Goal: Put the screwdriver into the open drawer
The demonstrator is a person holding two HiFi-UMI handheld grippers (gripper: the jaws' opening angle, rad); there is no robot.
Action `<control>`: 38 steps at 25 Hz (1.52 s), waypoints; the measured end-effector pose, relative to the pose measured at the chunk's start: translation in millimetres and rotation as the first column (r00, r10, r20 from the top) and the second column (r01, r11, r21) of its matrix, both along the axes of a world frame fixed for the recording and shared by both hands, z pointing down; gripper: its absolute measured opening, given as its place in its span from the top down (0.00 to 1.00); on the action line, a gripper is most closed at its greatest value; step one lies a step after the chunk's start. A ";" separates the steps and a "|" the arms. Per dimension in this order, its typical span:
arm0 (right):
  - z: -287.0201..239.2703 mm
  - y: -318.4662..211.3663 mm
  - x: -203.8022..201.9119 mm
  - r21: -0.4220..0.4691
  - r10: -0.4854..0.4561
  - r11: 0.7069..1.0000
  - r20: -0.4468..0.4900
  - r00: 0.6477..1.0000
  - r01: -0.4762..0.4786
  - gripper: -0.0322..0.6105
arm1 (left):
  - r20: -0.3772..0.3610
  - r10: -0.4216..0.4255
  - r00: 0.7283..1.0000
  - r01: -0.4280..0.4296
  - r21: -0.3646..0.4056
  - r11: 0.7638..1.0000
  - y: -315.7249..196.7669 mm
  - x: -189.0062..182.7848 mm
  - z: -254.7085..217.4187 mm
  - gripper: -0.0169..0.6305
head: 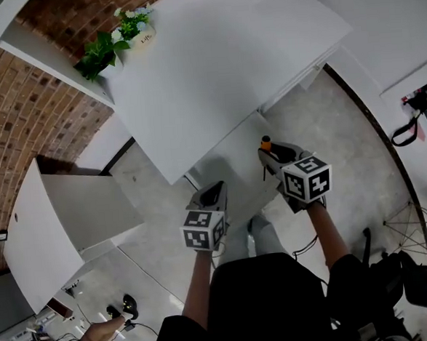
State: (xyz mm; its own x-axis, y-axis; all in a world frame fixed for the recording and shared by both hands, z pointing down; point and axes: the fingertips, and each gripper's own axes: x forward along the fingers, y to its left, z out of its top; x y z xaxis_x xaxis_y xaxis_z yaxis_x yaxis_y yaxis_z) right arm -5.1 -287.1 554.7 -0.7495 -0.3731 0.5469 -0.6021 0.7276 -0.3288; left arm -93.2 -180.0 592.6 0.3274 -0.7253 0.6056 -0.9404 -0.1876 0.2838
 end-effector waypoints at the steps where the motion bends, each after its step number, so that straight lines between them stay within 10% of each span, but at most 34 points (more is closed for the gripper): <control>1: 7.2 -1.5 -3.3 -0.018 -0.010 1.000 -0.013 1.000 0.010 0.77 | -0.006 0.004 1.000 -0.004 -0.016 1.000 -2.3 1.1 5.7 0.96; 9: 59.1 -8.0 -28.9 -0.096 -0.202 0.978 -0.181 0.963 0.187 0.77 | -0.037 0.032 0.999 -0.037 -0.119 0.992 -15.6 7.8 39.8 0.96; 19: 129.5 -11.0 -46.6 -0.202 -0.425 0.905 -0.374 0.824 0.375 0.77 | -0.079 0.042 0.996 -0.058 -0.209 0.976 -30.2 11.8 78.3 0.96; 29: 188.9 -13.7 -44.9 -0.319 -0.526 0.850 -0.481 0.701 0.419 0.77 | -0.110 0.071 0.991 -0.099 -0.283 0.954 -41.1 23.0 106.0 0.96; 38: 217.4 -9.4 -49.7 -0.370 -0.552 0.832 -0.475 0.686 0.413 0.77 | -0.128 0.072 0.989 -0.111 -0.335 0.936 -40.0 29.4 124.8 0.96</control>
